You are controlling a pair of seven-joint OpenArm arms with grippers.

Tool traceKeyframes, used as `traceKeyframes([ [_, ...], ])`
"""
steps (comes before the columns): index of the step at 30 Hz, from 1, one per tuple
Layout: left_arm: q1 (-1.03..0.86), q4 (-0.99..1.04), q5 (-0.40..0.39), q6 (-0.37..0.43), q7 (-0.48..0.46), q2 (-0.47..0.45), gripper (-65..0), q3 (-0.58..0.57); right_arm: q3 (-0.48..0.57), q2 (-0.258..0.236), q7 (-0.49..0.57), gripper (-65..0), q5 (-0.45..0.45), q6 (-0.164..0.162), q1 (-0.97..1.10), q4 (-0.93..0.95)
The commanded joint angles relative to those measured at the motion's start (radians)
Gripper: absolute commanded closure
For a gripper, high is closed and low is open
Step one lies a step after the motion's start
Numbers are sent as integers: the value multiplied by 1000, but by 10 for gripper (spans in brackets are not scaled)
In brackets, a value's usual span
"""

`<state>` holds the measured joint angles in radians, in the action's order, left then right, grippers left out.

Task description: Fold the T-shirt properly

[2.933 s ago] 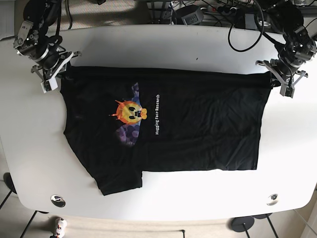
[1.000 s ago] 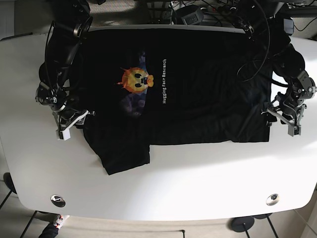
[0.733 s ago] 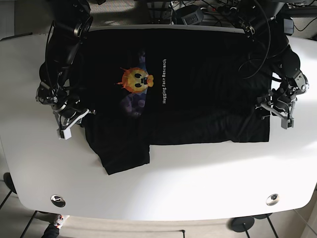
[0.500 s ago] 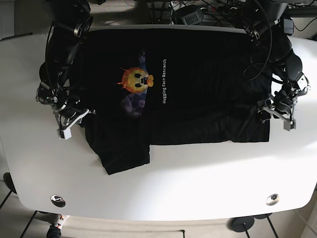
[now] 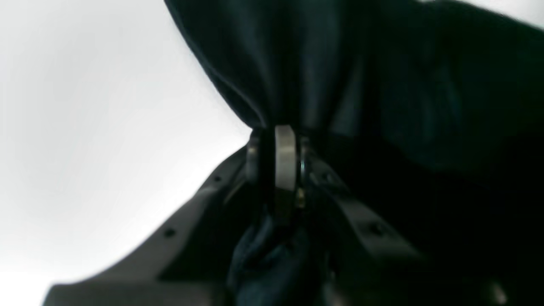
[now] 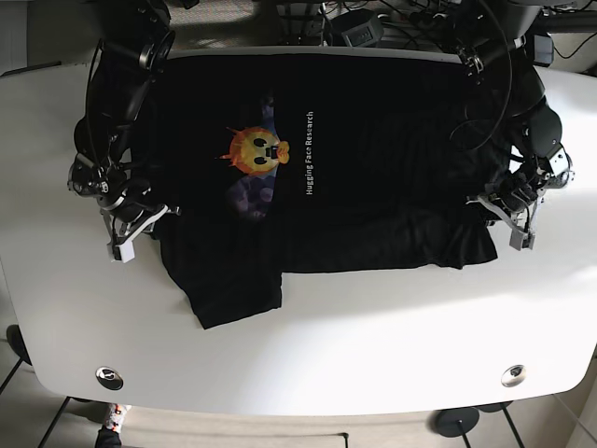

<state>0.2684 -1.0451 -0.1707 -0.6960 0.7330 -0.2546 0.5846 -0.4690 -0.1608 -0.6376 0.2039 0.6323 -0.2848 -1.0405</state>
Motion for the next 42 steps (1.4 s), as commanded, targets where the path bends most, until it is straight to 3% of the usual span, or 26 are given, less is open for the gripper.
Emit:
traceKeyframes([
  [1,10,-126,6,-2,52,-16,0,1,0,-9,-1,-19,4,7,19,-103],
  [7,-24,-367,6,-2,141,-7,0,-7,0,-9,-92,-19,6,8,63,-317],
  [14,111,-429,12,-2,171,4,0,-110,3,-35,-169,-19,-5,8,-100,-334],
  [22,602,-215,13,35,170,-39,0,-246,214,-156,-227,-19,-5,1,-517,-318],
  [28,879,-83,6,29,168,-96,0,-248,263,-187,-287,-19,4,7,-810,-243],
  [31,865,-113,6,29,171,-104,0,-243,244,-181,-348,-19,6,7,-798,-303],
  [34,681,-235,4,28,171,-104,0,-206,189,-168,-373,-19,6,7,-620,-409],
  [36,559,-284,4,23,171,-99,0,-165,152,-133,-371,-19,6,8,-494,-459],
  [42,134,-364,4,-2,165,-44,0,24,31,-41,-333,-19,4,66,-63,-553],
])
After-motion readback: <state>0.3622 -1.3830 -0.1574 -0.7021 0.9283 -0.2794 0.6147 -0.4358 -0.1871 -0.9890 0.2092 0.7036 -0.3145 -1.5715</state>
